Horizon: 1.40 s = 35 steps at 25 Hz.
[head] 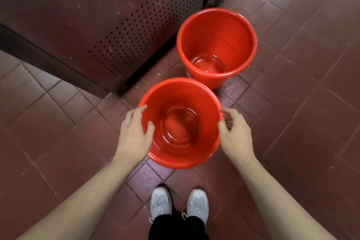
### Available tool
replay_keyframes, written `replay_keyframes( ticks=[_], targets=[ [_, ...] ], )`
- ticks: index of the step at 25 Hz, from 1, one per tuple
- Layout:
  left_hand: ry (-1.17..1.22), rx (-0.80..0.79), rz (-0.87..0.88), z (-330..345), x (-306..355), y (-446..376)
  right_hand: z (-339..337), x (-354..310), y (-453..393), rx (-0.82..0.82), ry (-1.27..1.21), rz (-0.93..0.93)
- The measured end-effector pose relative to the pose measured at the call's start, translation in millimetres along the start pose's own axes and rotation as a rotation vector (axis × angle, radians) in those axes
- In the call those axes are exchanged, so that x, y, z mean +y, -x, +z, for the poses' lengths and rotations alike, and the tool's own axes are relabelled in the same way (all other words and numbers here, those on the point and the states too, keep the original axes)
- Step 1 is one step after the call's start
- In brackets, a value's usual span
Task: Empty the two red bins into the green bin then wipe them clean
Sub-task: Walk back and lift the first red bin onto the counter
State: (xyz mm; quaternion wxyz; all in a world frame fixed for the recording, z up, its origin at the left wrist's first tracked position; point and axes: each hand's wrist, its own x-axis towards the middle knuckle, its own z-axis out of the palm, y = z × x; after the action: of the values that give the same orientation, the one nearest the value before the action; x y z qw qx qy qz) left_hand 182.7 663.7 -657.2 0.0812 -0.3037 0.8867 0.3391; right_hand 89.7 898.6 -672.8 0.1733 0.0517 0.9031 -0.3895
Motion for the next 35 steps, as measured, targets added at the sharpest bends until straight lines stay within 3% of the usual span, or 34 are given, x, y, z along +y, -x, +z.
replay_keyframes(
  ticks=[7, 12, 17, 25, 30, 35],
  targets=[
    [-0.013, -0.119, -0.237, 43, -50, -26, 40, 47, -27, -0.115, 0.123, 0.086],
    [0.092, -0.171, -0.273, 54, -62, -41, 62, 62, -37, -0.192, 0.061, 0.178],
    [0.073, -0.143, -0.265, 61, -73, -54, 60, 68, -47, -0.030, 0.121, 0.236],
    [0.149, -0.190, -0.391, 71, -86, -59, 65, 82, -56, -0.139, 0.089, 0.291],
    [0.353, -0.157, -0.519, 70, -105, -66, 60, 83, -65, -0.047, 0.038, 0.290],
    [0.405, -0.099, -0.481, 61, -101, -57, 43, 61, -56, 0.034, -0.032, 0.249]
  ],
)
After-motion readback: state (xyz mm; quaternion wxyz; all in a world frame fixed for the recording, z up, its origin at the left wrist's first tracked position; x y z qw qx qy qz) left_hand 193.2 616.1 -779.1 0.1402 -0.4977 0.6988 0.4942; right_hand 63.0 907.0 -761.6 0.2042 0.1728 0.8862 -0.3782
